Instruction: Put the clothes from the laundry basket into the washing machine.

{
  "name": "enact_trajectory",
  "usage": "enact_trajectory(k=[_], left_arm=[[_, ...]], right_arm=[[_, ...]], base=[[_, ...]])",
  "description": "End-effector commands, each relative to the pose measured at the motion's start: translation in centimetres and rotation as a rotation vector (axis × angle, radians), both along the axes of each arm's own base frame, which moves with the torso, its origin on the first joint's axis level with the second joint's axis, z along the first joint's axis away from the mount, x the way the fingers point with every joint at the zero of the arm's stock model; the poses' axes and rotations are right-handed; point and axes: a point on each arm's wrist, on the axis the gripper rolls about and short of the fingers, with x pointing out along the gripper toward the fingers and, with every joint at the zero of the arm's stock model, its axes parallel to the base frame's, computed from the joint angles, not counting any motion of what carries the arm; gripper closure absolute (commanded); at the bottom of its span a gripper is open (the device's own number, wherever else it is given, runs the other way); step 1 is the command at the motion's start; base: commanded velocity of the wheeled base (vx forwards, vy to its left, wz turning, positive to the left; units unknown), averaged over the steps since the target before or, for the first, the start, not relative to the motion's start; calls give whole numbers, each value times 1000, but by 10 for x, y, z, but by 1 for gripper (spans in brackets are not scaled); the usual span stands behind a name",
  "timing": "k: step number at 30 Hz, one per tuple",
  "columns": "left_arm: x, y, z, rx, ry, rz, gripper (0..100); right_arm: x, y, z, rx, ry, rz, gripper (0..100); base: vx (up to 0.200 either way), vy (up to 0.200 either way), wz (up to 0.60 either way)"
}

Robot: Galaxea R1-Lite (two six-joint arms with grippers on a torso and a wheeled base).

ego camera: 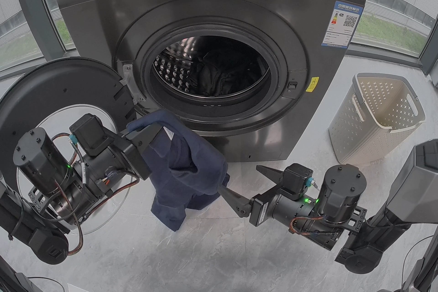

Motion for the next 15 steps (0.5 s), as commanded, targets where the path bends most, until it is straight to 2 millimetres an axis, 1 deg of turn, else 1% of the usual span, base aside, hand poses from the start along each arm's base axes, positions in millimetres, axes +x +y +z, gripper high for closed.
enact_trajectory(k=[1, 3, 7, 9, 10, 11, 14, 15], left_arm=[[8, -1, -6, 8, 18, 27, 100], [11, -2, -7, 8, 21, 33, 100], [12, -3, -6, 4, 20, 43, 100], [13, -3, -6, 2, 19, 49, 100], [15, -3, -6, -2, 19, 62, 100], [15, -4, -6, -2, 20, 65, 100], [16, -4, -7, -1, 23, 67, 100], [16, -4, -7, -1, 23, 67, 100]], right_arm=[[-5, 4, -1, -4, 3, 19, 0], [-7, 6, -3, -10, 6, 29, 0], [-8, 15, -15, -43, 15, 52, 0], [-7, 18, -17, -44, 16, 58, 0], [-2, 28, -26, -48, 18, 69, 0], [-1, 30, -26, -45, 15, 70, 0], [6, 47, -25, -19, -12, 87, 0], [6, 48, -26, -18, -13, 88, 0]], base=[[0, 0, 0], [0, 0, 0], [0, 0, 0], [0, 0, 0], [0, 0, 0], [0, 0, 0], [0, 0, 0], [0, 0, 0]])
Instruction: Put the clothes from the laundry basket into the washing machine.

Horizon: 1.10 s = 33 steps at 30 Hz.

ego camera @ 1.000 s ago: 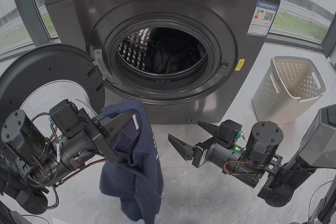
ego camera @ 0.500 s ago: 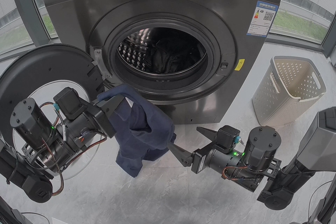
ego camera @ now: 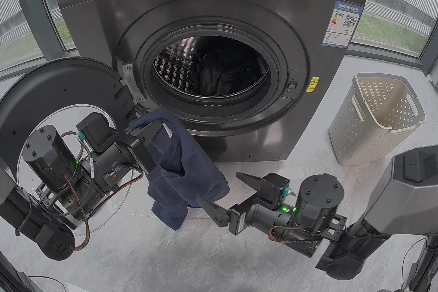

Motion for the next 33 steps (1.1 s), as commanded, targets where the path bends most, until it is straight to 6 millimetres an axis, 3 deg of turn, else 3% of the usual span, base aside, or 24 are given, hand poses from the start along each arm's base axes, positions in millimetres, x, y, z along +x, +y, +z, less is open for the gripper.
enact_trajectory(k=[1, 8, 19, 25, 33], left_arm=[[2, -1, -1, 0, 4, 4, 100], [2, -1, -1, 0, 4, 4, 100], [2, -2, 0, -7, 0, 11, 100], [2, -4, -1, -6, 2, 5, 100], [2, -4, -1, -6, 2, 4, 100]], right_arm=[[8, 26, -13, 0, -9, 30, 0], [16, 41, -33, -21, -6, 42, 0], [57, 74, -53, 22, -71, 27, 0], [73, 92, -50, 70, -113, 21, 0], [91, 90, -51, 87, -126, -22, 0]], base=[[0, 0, 0], [0, 0, 0], [0, 0, 0], [0, 0, 0], [0, 0, 0]])
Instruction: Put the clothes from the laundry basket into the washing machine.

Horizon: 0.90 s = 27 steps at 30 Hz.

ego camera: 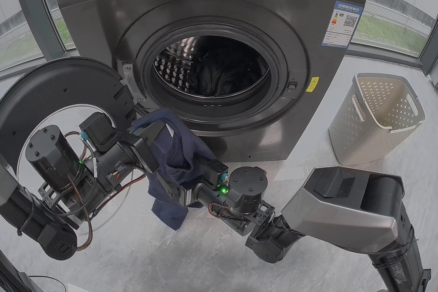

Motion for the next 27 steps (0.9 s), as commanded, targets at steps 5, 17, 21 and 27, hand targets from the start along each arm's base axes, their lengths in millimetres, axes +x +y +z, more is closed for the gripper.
enact_trajectory(k=[5, 17, 21, 27], left_arm=[[0, 0, 0, -1, -2, 0, 100], [1, 2, 0, -1, -2, 7, 100], [1, 2, 0, 0, -3, 8, 100], [0, 3, 2, -3, -9, 9, 100]], right_arm=[[20, -14, -1, 10, -1, -67, 0], [4, -67, 44, 6, 7, -131, 0], [1, -84, 48, -10, 22, -154, 0], [-1, -98, 50, -24, 31, -172, 0]], base=[[0, 0, 0], [0, 0, 0], [0, 0, 0], [0, 0, 0]])
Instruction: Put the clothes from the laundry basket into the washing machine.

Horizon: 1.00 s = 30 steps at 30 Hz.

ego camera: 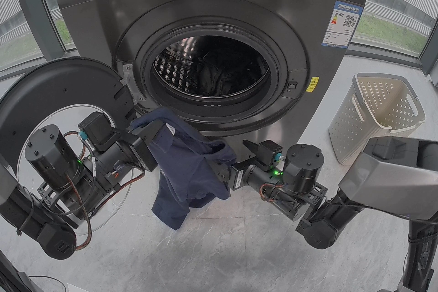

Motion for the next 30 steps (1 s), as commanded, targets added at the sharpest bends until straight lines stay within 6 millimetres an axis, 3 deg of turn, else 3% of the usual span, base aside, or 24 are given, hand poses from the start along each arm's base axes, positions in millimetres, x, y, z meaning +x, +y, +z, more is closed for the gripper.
enact_trajectory(k=[1, 10, 22, 30], left_arm=[[-1, 1, 2, -3, -8, 1, 100], [-1, -1, 2, -3, -8, -5, 100], [-2, 0, 4, -8, -14, -4, 100], [-2, 0, 4, -9, -13, -4, 100]], right_arm=[[-2, -16, 13, 7, -11, -23, 0], [3, -19, 5, -7, 3, -38, 0], [22, 13, -29, -11, 12, -11, 0], [33, 23, -48, -14, 11, -6, 0]], base=[[0, 0, 0], [0, 0, 0], [0, 0, 0], [0, 0, 0]])
